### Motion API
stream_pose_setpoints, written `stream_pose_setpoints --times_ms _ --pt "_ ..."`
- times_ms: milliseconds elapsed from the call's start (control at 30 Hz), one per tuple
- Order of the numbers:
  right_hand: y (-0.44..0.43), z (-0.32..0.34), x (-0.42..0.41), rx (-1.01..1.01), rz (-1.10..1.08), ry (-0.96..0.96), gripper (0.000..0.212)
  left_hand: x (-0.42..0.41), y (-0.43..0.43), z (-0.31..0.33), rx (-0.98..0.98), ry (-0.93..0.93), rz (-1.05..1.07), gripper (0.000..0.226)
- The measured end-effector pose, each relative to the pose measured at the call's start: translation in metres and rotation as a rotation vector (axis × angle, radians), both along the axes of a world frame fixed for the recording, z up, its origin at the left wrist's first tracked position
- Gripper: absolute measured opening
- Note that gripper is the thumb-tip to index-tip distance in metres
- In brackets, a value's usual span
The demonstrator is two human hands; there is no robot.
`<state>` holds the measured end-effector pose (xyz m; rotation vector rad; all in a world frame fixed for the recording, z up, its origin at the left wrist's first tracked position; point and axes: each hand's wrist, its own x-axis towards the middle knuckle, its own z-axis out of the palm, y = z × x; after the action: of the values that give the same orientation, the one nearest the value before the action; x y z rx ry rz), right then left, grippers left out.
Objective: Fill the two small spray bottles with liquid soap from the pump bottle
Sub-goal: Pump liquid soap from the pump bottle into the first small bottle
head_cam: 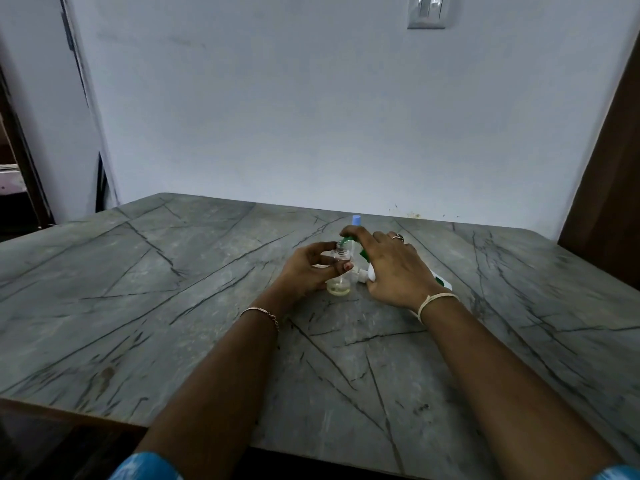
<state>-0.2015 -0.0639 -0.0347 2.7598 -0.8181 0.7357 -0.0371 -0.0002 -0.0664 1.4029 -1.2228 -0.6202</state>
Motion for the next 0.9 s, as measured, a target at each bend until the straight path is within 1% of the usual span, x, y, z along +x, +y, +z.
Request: stream_pose_setpoints --times_ms 167,367,533,667,767,900 --pt "-0.0005 -0.0001 0.0061 0.029 -0.004 -0.042 0.079 0.001 -0.0002 -0.0003 0.002 -0.005 -0.008 0.06" --pt "-0.0015 -0.0023 -0.0013 -0.028 -0.005 -0.016 0.087 0.0006 -0.0002 -0.0009 0.009 0.033 -0.017 0.052" --pt "-0.001 -0.0014 -0.0021 -0.013 -0.001 -0.016 0.086 0.0001 0.0009 0.0006 0.014 0.022 -0.009 0.067" --pt "-0.0017 -0.0006 0.0035 0.023 -0.004 -0.035 0.081 0.0004 0.0015 0.0008 0.015 -0.005 -0.018 0.062" --pt "-0.0022 -0.0019 0.0062 0.014 -0.013 -0.046 0.08 0.0 0.0022 0.001 0.015 0.021 -0.022 0.053" --pt "-0.0028 -0.0033 0.0027 -0.005 -0.005 -0.04 0.082 0.0009 0.0009 0.0 0.012 -0.002 -0.004 0.049"
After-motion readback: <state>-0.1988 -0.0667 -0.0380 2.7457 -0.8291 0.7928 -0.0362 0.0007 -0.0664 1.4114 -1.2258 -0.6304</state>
